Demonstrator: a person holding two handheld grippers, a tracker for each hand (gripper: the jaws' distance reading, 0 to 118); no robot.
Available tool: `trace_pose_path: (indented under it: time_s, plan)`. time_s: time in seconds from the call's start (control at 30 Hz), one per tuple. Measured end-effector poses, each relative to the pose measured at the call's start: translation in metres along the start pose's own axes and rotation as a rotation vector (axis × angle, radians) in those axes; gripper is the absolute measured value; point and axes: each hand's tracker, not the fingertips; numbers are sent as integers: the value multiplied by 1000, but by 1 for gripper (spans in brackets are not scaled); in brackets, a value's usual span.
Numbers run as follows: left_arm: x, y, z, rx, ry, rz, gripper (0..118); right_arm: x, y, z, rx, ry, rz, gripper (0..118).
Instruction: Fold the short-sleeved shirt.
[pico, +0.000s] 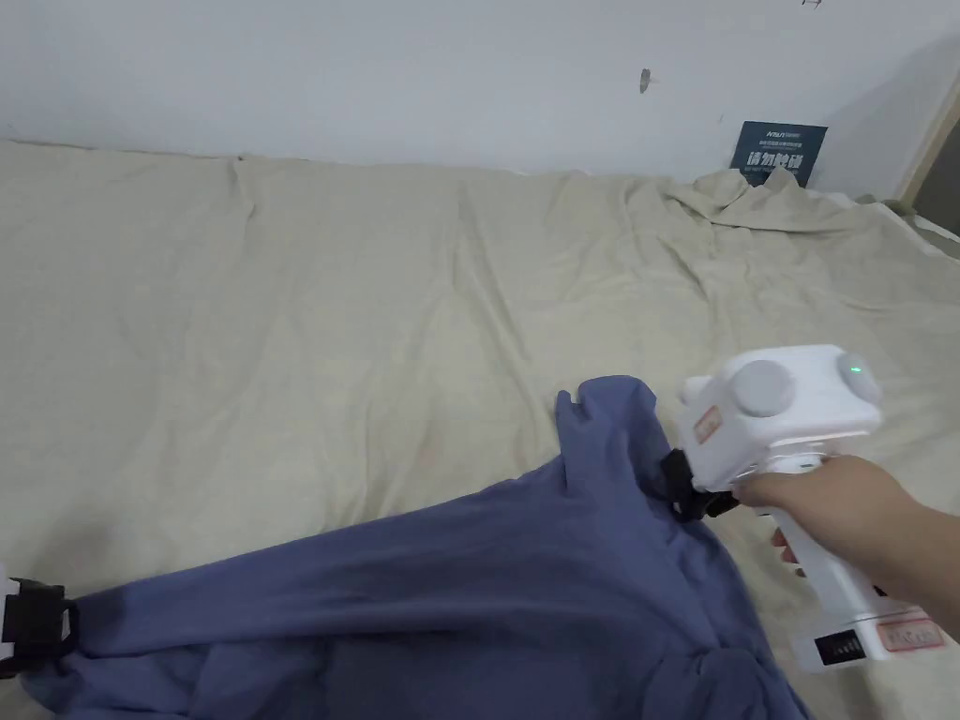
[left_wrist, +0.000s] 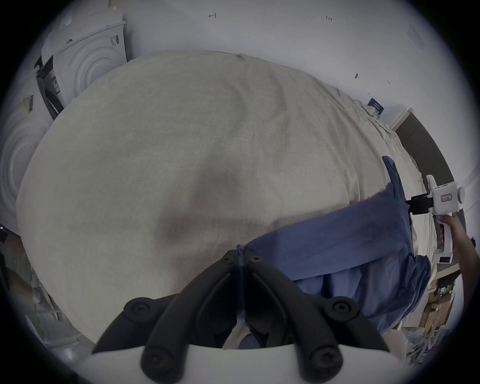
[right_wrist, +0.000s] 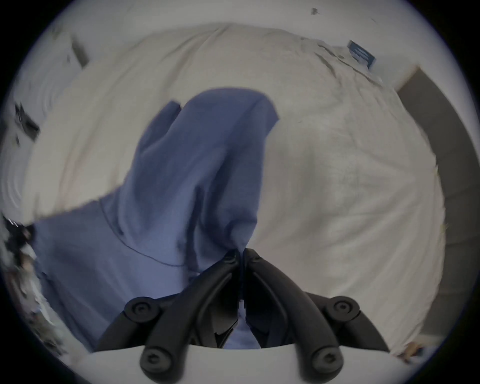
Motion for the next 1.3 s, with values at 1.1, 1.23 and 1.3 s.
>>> trace_pose_path:
  time_s: [1.1,1.23,1.3]
  plan:
    - [52,119,359,687,-330,-2,3,31,-99,466,828,506,-311,4]
    - [59,140,399,769,-340,39,3,21,-81,513,911,497,-287,4]
    - [60,149,412,830,-335,132,3,14,-71,533,960,493,-283,4]
